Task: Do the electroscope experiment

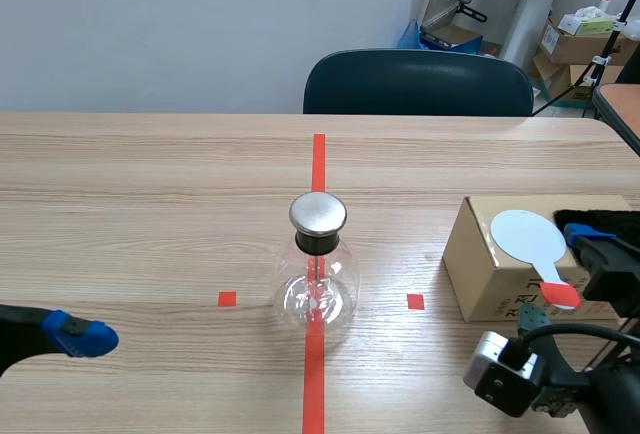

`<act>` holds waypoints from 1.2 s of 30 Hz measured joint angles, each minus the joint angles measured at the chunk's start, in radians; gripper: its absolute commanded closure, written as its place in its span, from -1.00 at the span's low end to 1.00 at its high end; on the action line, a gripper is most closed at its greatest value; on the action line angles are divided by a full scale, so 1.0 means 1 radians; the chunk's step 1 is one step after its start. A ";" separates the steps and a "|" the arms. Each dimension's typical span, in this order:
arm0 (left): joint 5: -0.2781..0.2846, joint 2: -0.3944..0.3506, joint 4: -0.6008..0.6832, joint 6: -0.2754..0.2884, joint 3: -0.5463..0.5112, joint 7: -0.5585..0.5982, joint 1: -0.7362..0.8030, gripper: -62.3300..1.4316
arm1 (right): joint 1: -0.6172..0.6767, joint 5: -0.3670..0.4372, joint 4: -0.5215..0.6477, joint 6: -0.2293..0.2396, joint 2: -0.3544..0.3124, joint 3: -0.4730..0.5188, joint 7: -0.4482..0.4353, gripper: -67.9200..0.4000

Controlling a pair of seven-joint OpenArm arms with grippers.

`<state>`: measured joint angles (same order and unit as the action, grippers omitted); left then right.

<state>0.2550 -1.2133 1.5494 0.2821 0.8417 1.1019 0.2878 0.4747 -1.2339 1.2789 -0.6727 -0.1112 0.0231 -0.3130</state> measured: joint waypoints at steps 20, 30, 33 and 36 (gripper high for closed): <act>-0.019 0.000 0.000 0.000 0.000 -0.038 0.000 -0.52 | 0.000 0.007 0.000 0.033 0.000 0.000 0.000 -1.00; -0.019 0.000 0.000 0.000 0.000 -0.038 0.000 -0.52 | 0.000 0.007 0.000 0.033 0.000 0.000 0.000 -1.00; -0.019 0.000 0.000 0.000 0.000 -0.038 0.000 -0.52 | 0.000 0.007 0.000 0.033 0.000 0.000 0.000 -1.00; -0.019 0.000 0.000 0.000 0.000 -0.038 0.000 -0.52 | 0.000 0.007 0.000 0.033 0.000 0.000 0.000 -1.00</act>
<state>0.2356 -1.2133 1.5494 0.2821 0.8417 1.0637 0.2878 0.4747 -1.2270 1.2789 -0.6395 -0.1112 0.0231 -0.3130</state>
